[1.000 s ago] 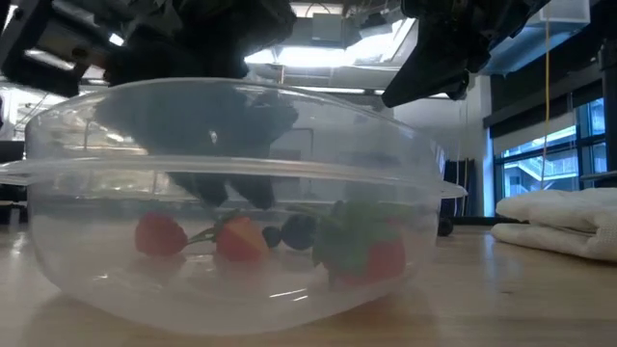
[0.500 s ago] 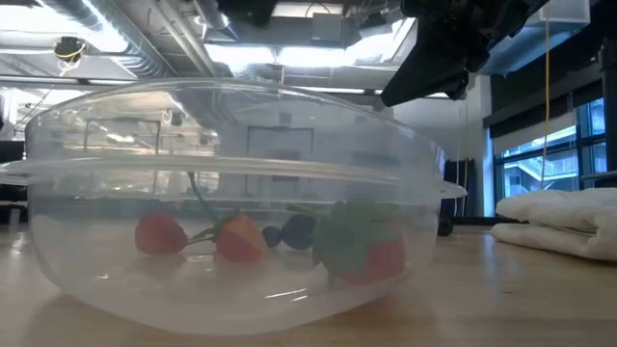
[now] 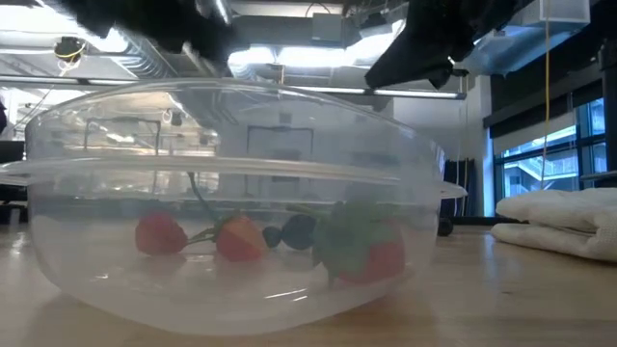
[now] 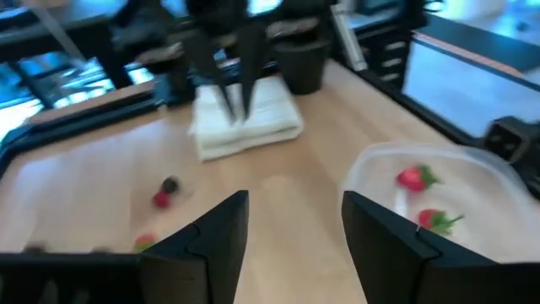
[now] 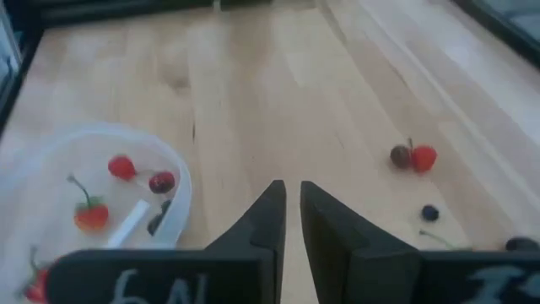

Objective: Pick and placing Produce into tupperware
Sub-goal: Put the blackberry in the bottom transparent bin

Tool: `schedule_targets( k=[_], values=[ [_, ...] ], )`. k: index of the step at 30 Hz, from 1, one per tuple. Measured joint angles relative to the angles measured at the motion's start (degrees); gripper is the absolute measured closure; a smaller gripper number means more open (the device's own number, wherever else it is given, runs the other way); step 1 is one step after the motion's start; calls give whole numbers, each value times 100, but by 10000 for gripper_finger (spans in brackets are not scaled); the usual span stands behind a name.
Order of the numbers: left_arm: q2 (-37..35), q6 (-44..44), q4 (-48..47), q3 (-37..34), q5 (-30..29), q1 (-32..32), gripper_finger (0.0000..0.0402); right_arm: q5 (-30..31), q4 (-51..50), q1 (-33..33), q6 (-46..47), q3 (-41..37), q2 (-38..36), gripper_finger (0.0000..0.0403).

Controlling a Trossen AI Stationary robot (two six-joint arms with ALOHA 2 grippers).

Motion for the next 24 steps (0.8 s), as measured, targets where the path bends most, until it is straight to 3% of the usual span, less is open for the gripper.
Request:
schedule_targets(
  k=[7,17,20,24],
  values=[
    [-467,-451,856,-1167,-2,692,217,268,-702,-487,1583,1,0,360],
    [-553,-611,1933,-2128,187,1127,217,90,-520,-882,992,0,0,358],
    [-551,-689,2181,-2327,236,1202,217,87,-524,-921,1001,0,0,338],
    [-551,-776,2441,-2549,238,1315,217,81,-529,-918,976,0,0,277]
  ],
)
